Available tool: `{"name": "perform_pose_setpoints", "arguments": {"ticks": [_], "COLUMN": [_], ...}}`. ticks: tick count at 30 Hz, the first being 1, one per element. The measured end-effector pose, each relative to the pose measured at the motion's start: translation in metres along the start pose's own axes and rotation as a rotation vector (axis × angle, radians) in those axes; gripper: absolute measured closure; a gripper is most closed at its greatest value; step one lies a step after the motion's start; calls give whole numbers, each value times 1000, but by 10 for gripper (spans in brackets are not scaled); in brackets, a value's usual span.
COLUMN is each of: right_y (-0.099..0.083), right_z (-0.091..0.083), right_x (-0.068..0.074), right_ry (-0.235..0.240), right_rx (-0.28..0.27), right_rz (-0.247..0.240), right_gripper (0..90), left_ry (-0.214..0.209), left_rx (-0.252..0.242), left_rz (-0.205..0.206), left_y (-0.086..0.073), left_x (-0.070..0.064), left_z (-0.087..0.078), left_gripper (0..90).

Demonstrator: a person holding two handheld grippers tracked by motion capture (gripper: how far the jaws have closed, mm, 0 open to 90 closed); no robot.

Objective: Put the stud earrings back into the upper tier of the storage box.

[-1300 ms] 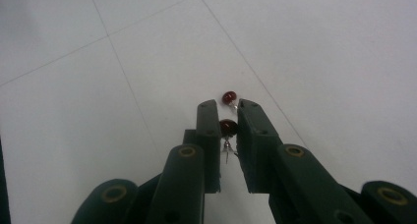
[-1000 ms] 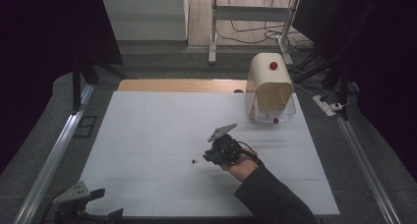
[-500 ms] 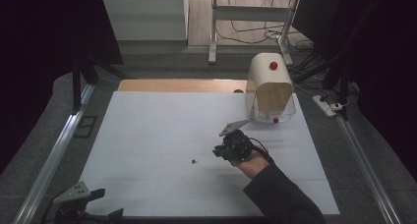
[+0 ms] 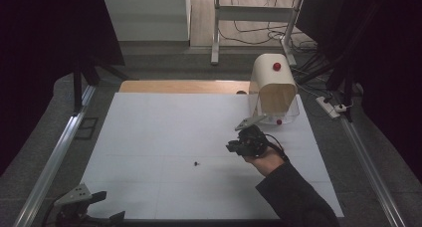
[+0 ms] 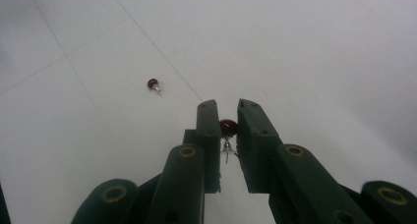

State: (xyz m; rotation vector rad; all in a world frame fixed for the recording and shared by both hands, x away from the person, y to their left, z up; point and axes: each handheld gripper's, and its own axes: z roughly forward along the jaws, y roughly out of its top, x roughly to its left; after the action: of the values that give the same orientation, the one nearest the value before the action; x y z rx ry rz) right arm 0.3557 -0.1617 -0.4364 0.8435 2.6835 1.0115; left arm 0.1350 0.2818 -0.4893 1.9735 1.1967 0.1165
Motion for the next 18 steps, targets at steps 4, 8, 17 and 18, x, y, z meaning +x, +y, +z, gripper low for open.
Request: {"name": "perform_pose_setpoints", "arguments": {"ticks": [4, 8, 17, 18], "right_y": [-1, -2, -4, -4], "right_z": [-6, -12, -26, -28], "right_x": [-6, -13, -26, -27], "right_ry": [-14, -24, -48, -52], "right_rx": [1, -9, -26, -25], "right_rz": [11, 32, 65, 69], "right_gripper": [793, 793, 793, 793], "left_ry": [-1, -1, -2, -3], "left_rx": [0, 1, 1, 1], "left_rz": [0, -3, -5, -5], "left_y": [0, 0, 0, 0], "left_x": [0, 0, 1, 1], "left_z": [0, 0, 0, 0], "left_gripper": [0, 0, 0, 0]}}
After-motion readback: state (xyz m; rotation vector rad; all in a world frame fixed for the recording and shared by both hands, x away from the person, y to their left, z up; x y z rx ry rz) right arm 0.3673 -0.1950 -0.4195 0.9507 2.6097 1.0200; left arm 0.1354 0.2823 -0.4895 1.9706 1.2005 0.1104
